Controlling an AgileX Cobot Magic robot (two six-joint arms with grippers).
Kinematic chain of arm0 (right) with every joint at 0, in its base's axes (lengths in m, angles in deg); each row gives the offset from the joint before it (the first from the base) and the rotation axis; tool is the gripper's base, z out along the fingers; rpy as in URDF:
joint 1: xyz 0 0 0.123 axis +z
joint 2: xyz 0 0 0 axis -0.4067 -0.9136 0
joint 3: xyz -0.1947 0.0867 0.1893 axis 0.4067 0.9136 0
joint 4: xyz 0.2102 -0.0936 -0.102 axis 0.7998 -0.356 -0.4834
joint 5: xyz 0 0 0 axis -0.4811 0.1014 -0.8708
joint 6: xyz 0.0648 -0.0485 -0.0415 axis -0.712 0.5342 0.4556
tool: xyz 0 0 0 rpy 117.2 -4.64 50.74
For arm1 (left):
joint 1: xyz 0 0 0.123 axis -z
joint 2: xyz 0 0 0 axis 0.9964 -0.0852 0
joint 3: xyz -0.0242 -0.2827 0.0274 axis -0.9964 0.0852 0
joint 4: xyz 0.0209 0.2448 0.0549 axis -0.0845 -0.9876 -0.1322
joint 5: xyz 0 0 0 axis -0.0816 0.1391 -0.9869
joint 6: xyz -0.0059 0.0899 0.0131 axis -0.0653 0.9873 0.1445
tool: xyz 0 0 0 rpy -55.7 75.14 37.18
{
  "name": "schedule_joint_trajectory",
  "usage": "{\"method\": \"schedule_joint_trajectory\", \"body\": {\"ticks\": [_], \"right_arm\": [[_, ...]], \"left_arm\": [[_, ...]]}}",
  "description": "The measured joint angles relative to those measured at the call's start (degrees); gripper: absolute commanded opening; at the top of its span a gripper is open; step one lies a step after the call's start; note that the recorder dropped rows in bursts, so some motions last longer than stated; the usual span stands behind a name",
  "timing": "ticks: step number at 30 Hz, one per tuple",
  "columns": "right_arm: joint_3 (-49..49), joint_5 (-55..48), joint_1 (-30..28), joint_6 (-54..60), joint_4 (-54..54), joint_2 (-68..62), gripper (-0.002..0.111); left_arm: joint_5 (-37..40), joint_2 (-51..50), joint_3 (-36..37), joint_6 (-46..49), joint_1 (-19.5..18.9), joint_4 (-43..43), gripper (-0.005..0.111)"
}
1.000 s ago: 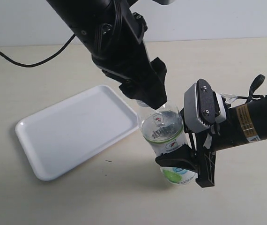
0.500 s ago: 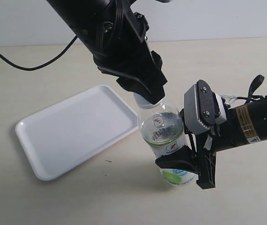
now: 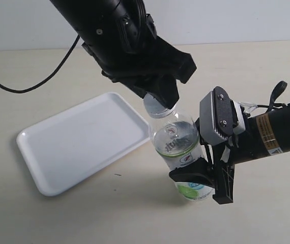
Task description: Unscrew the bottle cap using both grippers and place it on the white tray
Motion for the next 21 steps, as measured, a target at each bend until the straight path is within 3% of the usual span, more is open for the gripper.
{"method": "schedule_joint_trajectory", "body": {"ticks": [14, 21], "right_arm": [[0.0, -0.6, 0.0, 0.0, 0.7, 0.0, 0.0], [0.0, -0.6, 0.0, 0.8, 0.7, 0.0, 0.0]], "left_arm": [[0.1, 0.0, 0.0, -24.7, 0.0, -3.2, 0.0], [0.6, 0.0, 0.0, -33.1, -0.1, -0.6, 0.0]]}}
